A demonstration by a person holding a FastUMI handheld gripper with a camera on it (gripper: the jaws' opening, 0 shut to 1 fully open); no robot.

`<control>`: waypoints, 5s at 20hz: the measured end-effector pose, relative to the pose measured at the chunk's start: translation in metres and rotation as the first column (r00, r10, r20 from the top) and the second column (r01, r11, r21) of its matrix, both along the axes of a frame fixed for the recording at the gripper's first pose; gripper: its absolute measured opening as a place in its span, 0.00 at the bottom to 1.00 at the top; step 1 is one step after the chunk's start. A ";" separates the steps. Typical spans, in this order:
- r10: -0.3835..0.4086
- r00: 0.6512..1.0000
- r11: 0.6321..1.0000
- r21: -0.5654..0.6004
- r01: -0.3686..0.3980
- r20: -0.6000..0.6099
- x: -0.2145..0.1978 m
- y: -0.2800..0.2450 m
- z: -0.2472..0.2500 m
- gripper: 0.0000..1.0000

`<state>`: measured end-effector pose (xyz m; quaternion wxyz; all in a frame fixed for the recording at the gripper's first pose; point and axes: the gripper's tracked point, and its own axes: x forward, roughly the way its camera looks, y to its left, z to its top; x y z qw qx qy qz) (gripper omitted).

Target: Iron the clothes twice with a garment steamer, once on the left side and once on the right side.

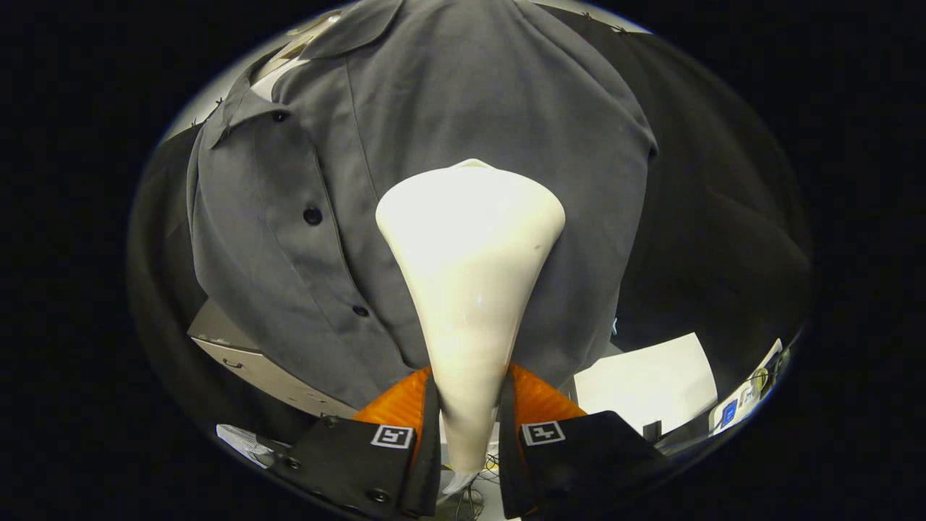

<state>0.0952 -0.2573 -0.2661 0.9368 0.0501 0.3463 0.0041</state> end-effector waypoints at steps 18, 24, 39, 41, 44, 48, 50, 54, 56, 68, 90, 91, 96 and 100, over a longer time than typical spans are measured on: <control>-0.021 0.981 0.999 0.025 0.026 -0.195 -0.032 -0.018 -0.124 0.41; -0.047 0.967 0.998 0.030 0.057 -0.250 -0.044 -0.029 -0.161 0.41; -0.085 0.930 0.995 0.020 0.099 -0.357 -0.076 -0.042 -0.229 0.41; -0.093 0.925 0.994 0.016 0.106 -0.368 -0.082 -0.041 -0.233 0.41; -0.099 0.925 0.993 0.018 0.113 -0.367 -0.087 -0.039 -0.229 0.41; -0.125 0.942 0.991 0.002 0.132 -0.311 -0.085 -0.039 -0.198 0.41; -0.129 0.954 0.991 0.003 0.135 -0.272 -0.082 -0.033 -0.176 0.41; -0.148 0.972 0.988 0.015 0.154 -0.184 -0.070 -0.018 -0.123 0.41; -0.166 0.977 0.986 0.013 0.169 -0.133 -0.062 -0.010 -0.094 0.41; -0.118 0.969 0.989 -0.065 0.135 0.216 -0.019 0.055 0.094 0.41; -0.065 0.915 0.997 -0.021 0.080 0.398 -0.027 0.105 0.174 0.40; -0.064 0.915 0.997 -0.023 0.080 0.397 -0.026 0.105 0.174 0.40; -0.064 0.916 0.996 -0.034 0.084 0.396 -0.026 0.106 0.173 0.40; -0.064 0.917 0.996 -0.033 0.083 0.393 -0.026 0.107 0.172 0.40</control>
